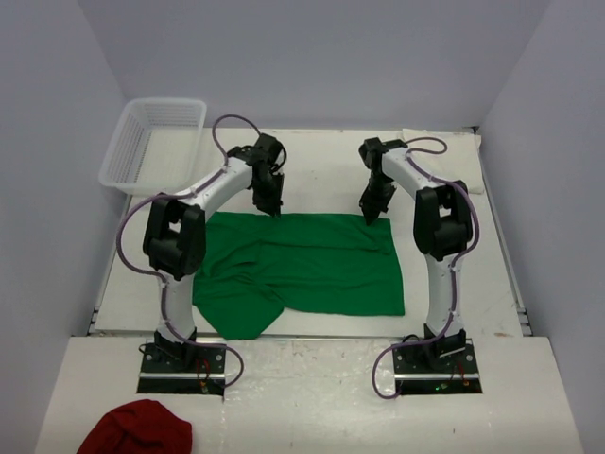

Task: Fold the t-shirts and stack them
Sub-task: Fold the flattened tshirt in 1/3 of the way

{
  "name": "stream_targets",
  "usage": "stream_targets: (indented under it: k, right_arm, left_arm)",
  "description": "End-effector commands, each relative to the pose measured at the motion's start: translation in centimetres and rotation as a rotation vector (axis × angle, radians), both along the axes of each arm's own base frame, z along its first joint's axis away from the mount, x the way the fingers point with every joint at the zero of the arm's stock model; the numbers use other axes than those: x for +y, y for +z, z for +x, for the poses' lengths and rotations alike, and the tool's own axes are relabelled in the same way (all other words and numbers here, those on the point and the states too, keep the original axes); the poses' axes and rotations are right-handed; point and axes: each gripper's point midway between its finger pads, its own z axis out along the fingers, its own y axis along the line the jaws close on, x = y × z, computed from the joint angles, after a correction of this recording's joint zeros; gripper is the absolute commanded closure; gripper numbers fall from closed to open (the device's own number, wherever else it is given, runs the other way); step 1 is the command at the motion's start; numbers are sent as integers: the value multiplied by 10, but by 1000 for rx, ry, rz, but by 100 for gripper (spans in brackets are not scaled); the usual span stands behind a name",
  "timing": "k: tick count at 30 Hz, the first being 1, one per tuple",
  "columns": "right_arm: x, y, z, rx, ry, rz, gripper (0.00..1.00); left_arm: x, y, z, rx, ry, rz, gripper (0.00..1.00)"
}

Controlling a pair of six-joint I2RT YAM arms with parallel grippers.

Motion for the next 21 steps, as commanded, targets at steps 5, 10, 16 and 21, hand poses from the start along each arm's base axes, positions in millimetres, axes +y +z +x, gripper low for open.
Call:
stream_targets:
  k: [5, 10, 16, 21]
  right_arm:
    - [4, 9, -1, -34, 59, 2, 100]
    - [27, 70, 8, -319, 242, 16, 100]
    - [34, 103, 4, -406, 374, 19, 100]
    - [57, 83, -30, -291, 489, 188, 100]
  left_arm:
    - [17, 54, 12, -137, 35, 33, 76]
    - [43, 29, -7, -73, 66, 118, 100]
    - [67, 14, -25, -74, 86, 189, 100]
    - [82, 11, -42, -52, 95, 238, 100]
